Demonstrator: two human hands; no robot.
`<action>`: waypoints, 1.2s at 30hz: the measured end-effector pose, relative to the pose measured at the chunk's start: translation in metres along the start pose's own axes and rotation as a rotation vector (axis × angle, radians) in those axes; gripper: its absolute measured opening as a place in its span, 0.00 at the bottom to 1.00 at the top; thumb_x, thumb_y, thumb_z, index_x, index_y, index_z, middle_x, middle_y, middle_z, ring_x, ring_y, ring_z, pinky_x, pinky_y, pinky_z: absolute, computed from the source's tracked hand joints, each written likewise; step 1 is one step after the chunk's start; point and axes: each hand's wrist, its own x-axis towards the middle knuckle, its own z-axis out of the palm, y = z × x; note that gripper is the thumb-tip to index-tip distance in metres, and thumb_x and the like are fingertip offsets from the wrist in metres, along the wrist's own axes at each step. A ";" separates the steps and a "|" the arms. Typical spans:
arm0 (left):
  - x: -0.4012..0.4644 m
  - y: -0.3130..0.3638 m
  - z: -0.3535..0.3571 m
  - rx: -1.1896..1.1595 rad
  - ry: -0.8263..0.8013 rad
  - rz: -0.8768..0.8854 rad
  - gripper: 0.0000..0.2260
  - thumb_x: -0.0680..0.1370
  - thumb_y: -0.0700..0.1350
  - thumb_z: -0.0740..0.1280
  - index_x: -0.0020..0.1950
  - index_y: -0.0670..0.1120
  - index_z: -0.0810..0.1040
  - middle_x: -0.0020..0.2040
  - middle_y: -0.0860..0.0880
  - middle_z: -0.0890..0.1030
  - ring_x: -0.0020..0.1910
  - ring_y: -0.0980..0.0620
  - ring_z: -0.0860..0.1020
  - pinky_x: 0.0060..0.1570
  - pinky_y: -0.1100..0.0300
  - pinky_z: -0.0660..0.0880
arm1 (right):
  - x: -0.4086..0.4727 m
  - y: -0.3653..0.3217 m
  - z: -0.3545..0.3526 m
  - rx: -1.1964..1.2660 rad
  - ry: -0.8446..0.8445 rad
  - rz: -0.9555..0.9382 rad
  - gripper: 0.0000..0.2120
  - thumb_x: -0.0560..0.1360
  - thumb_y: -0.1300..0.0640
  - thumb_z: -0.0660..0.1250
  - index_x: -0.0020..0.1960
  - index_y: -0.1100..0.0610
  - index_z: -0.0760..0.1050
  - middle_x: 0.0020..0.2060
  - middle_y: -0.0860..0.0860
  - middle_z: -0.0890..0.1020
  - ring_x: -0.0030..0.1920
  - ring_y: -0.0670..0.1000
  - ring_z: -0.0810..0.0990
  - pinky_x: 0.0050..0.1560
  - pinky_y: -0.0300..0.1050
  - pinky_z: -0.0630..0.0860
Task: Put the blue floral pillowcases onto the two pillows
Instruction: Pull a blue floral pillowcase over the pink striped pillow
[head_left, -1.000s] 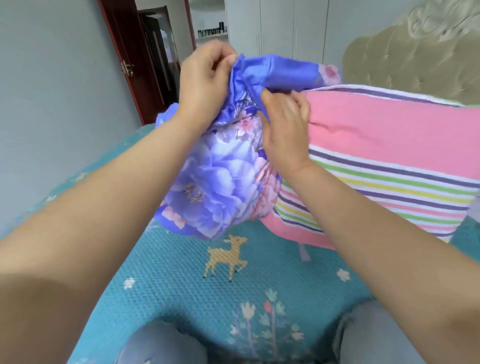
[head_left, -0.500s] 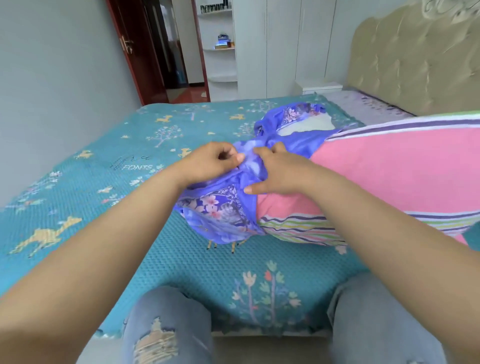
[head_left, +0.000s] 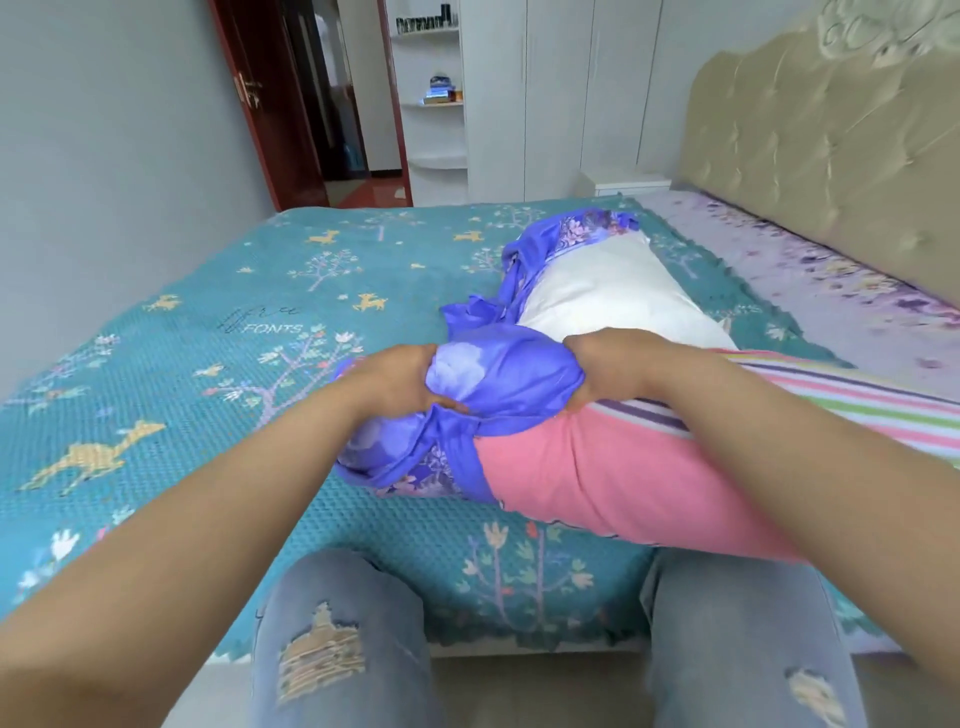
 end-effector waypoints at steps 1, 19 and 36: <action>-0.001 -0.001 0.006 -0.054 0.034 -0.005 0.27 0.70 0.55 0.74 0.66 0.50 0.73 0.63 0.49 0.77 0.61 0.48 0.75 0.57 0.61 0.69 | 0.000 0.004 0.005 0.022 0.095 -0.019 0.25 0.70 0.40 0.70 0.61 0.52 0.71 0.57 0.52 0.78 0.57 0.55 0.76 0.46 0.41 0.64; 0.004 -0.027 0.064 0.132 -0.065 -0.134 0.40 0.59 0.63 0.77 0.62 0.44 0.69 0.59 0.44 0.75 0.60 0.43 0.73 0.57 0.52 0.71 | 0.047 0.016 0.058 -0.232 0.123 -0.089 0.34 0.64 0.37 0.71 0.63 0.53 0.67 0.58 0.56 0.74 0.59 0.58 0.74 0.56 0.47 0.71; 0.016 0.017 0.069 -0.301 0.491 -0.423 0.18 0.79 0.51 0.62 0.31 0.44 0.65 0.31 0.44 0.74 0.38 0.43 0.74 0.36 0.56 0.62 | 0.074 -0.042 0.115 0.632 0.167 0.074 0.52 0.52 0.19 0.63 0.68 0.48 0.65 0.64 0.52 0.72 0.64 0.57 0.72 0.64 0.57 0.69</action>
